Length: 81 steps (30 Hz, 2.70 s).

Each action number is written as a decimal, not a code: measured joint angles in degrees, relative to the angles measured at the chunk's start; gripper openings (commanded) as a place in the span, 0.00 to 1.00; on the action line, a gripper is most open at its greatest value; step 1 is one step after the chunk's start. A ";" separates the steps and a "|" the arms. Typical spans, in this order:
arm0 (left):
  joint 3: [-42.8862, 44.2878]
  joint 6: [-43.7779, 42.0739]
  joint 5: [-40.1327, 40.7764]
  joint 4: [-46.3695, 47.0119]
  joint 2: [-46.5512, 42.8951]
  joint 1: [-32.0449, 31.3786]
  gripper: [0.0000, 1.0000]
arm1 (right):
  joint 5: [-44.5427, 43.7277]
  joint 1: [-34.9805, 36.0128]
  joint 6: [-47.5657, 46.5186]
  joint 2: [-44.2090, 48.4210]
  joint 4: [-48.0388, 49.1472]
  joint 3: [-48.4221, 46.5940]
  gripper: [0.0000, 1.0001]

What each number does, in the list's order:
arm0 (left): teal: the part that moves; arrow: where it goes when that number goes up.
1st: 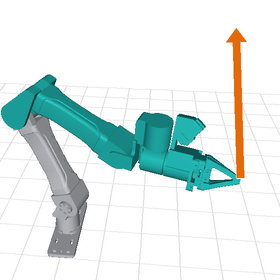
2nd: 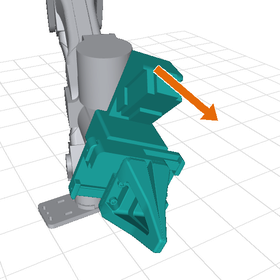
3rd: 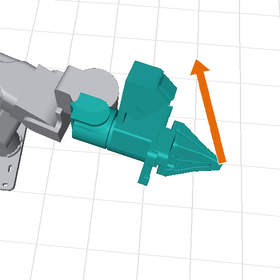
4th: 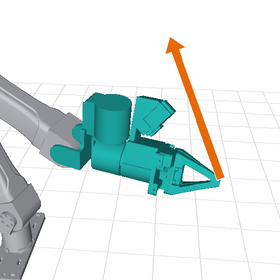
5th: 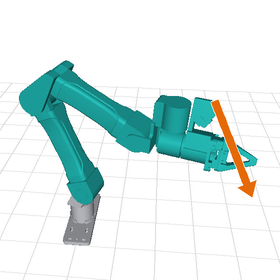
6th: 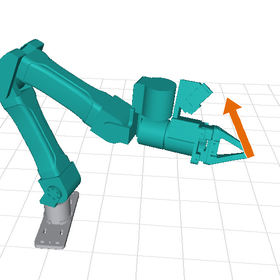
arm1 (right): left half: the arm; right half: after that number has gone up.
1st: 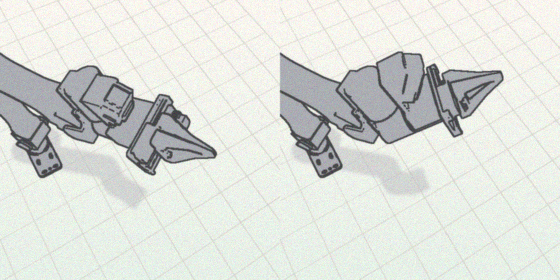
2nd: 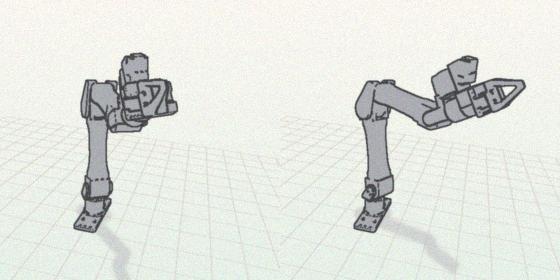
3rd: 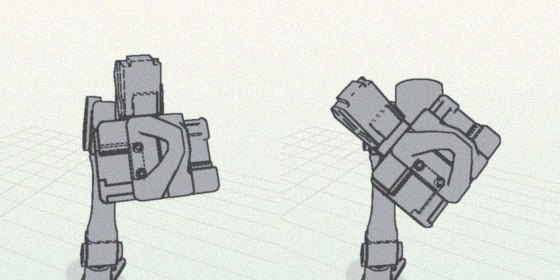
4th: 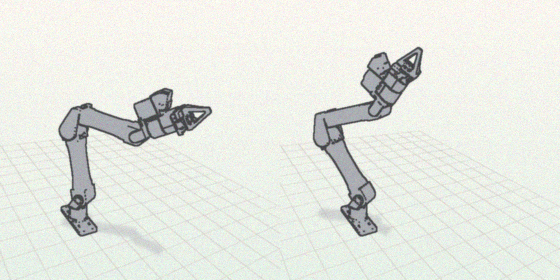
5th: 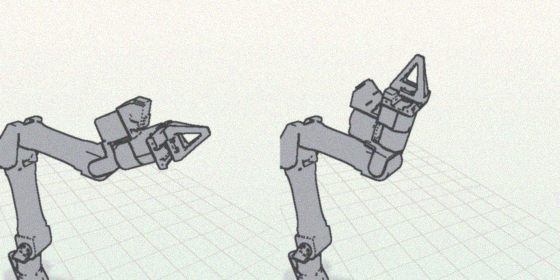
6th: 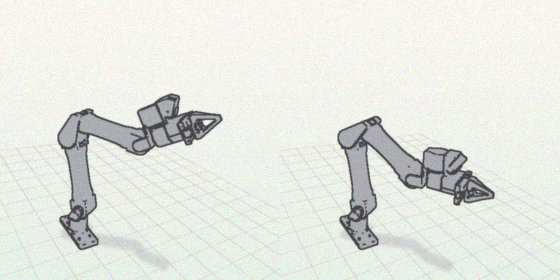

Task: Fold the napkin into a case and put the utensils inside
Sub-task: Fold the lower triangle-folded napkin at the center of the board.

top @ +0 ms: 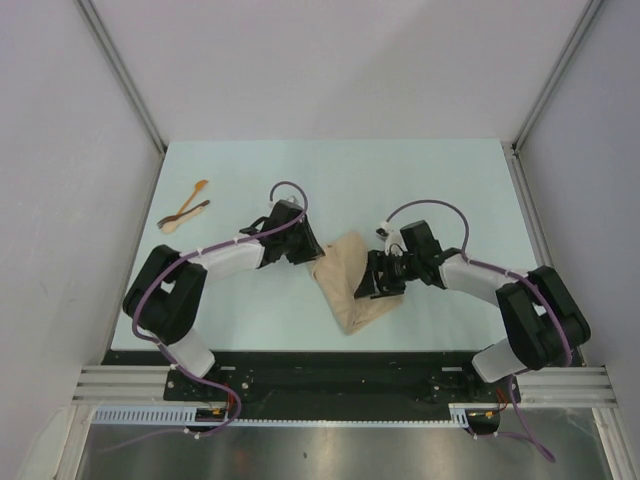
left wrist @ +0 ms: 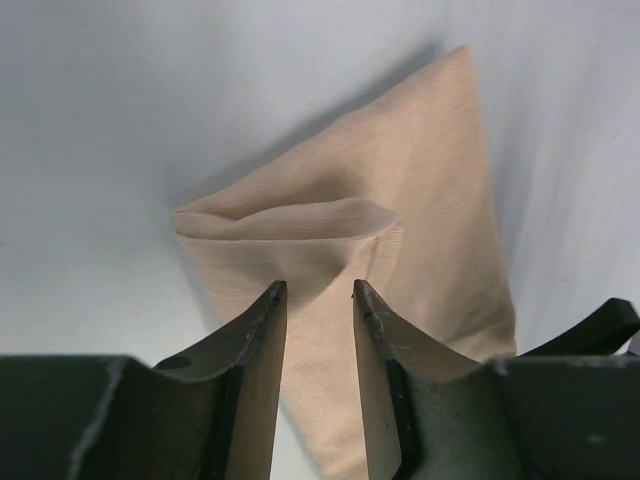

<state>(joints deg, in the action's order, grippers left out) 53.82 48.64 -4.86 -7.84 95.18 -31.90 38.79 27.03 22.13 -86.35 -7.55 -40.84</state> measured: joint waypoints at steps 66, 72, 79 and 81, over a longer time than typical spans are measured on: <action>7.85 -2.36 3.28 -2.34 8.44 -1.49 0.26 | -4.33 2.10 0.11 4.57 2.54 8.00 0.00; 7.89 -2.75 3.63 -2.93 8.41 -1.70 0.25 | -4.74 1.16 -1.62 2.43 1.79 6.97 0.00; 7.89 -2.78 3.76 -3.39 7.08 -2.86 0.27 | -5.55 0.59 -3.23 1.68 0.46 4.50 0.00; 7.89 -2.78 3.72 -3.37 6.51 -3.04 0.27 | -5.84 0.59 -3.65 2.25 -0.22 4.46 0.00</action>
<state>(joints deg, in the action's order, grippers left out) 61.71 45.87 -1.15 -11.20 101.69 -34.94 32.95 27.62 18.48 -84.09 -7.77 -36.38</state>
